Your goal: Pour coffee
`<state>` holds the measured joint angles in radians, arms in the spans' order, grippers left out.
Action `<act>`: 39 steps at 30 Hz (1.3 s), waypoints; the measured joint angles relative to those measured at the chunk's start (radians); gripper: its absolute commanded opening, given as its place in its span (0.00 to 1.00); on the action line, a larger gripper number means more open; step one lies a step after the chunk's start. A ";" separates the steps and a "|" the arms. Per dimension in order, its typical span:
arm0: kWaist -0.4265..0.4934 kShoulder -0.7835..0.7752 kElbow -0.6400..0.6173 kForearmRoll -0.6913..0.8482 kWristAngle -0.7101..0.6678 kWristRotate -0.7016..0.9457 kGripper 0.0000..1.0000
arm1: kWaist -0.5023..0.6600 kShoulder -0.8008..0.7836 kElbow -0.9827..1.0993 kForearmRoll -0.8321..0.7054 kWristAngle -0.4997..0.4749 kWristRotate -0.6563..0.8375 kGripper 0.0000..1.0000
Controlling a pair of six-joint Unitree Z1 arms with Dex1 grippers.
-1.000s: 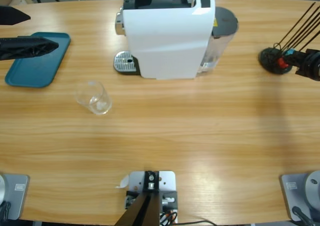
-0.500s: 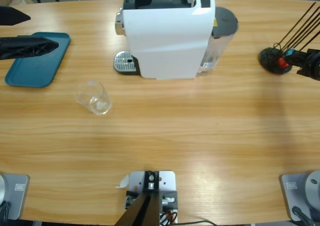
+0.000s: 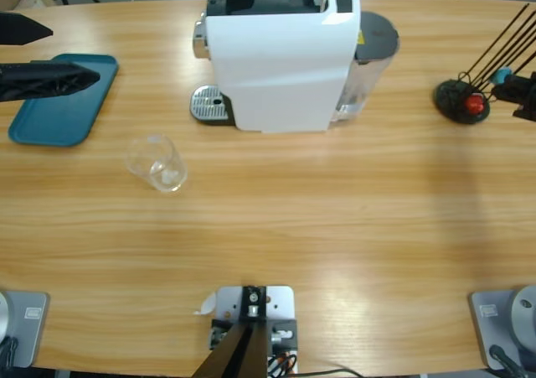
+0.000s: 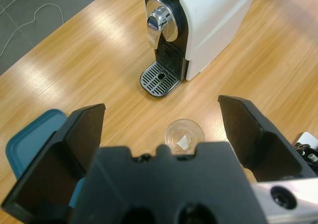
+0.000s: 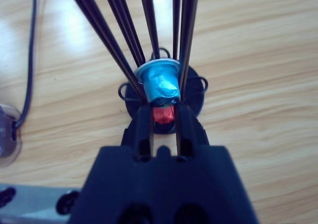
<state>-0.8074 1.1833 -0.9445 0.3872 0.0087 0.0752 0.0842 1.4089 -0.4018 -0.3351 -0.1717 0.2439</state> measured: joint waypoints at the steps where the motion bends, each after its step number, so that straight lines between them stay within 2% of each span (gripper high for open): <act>1: -0.001 0.000 0.000 0.000 0.000 -0.001 0.99 | 0.000 0.000 -0.006 0.005 0.000 -0.001 0.13; 6: -0.001 0.000 0.006 0.000 0.000 -0.001 0.99 | 0.000 -0.008 -0.024 0.037 0.000 -0.002 0.13; 13: -0.020 0.000 0.011 0.000 0.000 -0.013 0.99 | 0.000 -0.097 -0.069 0.143 0.000 -0.007 0.13; 24: -0.042 0.000 0.024 0.000 0.000 -0.026 0.99 | 0.000 -0.145 -0.112 0.189 -0.001 -0.007 0.13; 25: -0.044 0.000 0.026 0.000 0.000 -0.030 0.99 | 0.000 -0.146 -0.113 0.190 -0.002 -0.007 0.15; 26: -0.045 0.000 0.028 0.000 0.000 -0.033 0.99 | 0.000 -0.146 -0.113 0.192 -0.002 -0.007 0.37; 27: -0.045 0.000 0.030 0.000 0.000 -0.035 0.99 | 0.000 -0.146 -0.113 0.192 -0.002 -0.007 0.84; 28: -0.045 0.000 0.031 0.000 0.000 -0.037 0.99 | 0.000 -0.146 -0.113 0.192 -0.002 -0.007 0.99; 39: -0.046 0.000 0.044 0.000 0.000 -0.050 0.99 | 0.027 -0.176 -0.114 0.247 -0.003 -0.007 1.00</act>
<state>-0.8530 1.1836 -0.9005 0.3871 0.0087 0.0253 0.1116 1.2325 -0.5153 -0.0885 -0.1744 0.2368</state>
